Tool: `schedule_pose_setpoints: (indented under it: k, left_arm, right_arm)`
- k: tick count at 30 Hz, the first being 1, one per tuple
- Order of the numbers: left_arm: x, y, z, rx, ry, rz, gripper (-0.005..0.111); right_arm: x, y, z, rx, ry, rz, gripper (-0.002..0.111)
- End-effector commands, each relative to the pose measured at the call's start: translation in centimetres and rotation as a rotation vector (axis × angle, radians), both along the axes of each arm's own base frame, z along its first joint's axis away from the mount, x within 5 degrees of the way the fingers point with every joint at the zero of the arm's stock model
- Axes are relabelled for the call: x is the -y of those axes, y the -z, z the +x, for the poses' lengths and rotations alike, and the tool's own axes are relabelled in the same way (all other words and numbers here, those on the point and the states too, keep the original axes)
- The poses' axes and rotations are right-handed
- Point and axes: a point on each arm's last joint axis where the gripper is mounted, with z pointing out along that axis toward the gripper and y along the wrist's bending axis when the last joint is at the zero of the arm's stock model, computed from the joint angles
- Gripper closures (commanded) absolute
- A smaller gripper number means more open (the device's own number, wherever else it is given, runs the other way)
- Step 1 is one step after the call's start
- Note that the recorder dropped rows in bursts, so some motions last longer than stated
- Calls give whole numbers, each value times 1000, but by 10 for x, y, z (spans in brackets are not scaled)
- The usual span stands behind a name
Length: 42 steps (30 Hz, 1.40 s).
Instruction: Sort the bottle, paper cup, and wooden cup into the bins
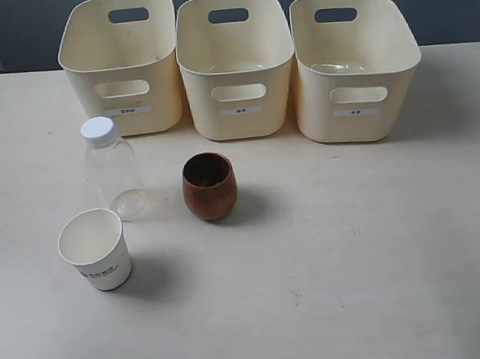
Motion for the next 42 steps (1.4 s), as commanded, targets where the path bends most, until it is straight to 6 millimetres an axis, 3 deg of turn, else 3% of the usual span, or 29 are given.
schedule_pose_setpoints:
  k: [1,6,12,13,16,19,26,30,34,42]
  left_arm:
    - [0,0,0,10,-1,-1,107]
    - [0,0,0,10,-1,-1,107]
    - [0,0,0,10,-1,-1,107]
    - [0,0,0,10,-1,-1,107]
    - [0,0,0,10,-1,-1,107]
    - [0,0,0,10,-1,-1,107]
    - [0,0,0,10,-1,-1,107]
    - [0,0,0,10,-1,-1,107]
    - [0,0,0,10,-1,-1,107]
    - [0,0,0,10,-1,-1,107]
  right_arm:
    - [2,-19,-5,102,20,51,109]
    - [4,-53,-15,276,15,153,109]
    - [-1,-108,-34,520,-8,23,109]
    - [-6,-128,-33,563,-39,-46,109]
    - [-18,-160,-18,578,-141,-192,109]
    - [-40,-188,19,534,-338,-459,109]
    - [-62,-201,106,294,-727,-712,109]
    - [-68,-206,131,284,-814,-739,109]
    - [-83,-200,146,185,-864,-872,109]
    - [-153,-197,171,154,-1049,-861,109]
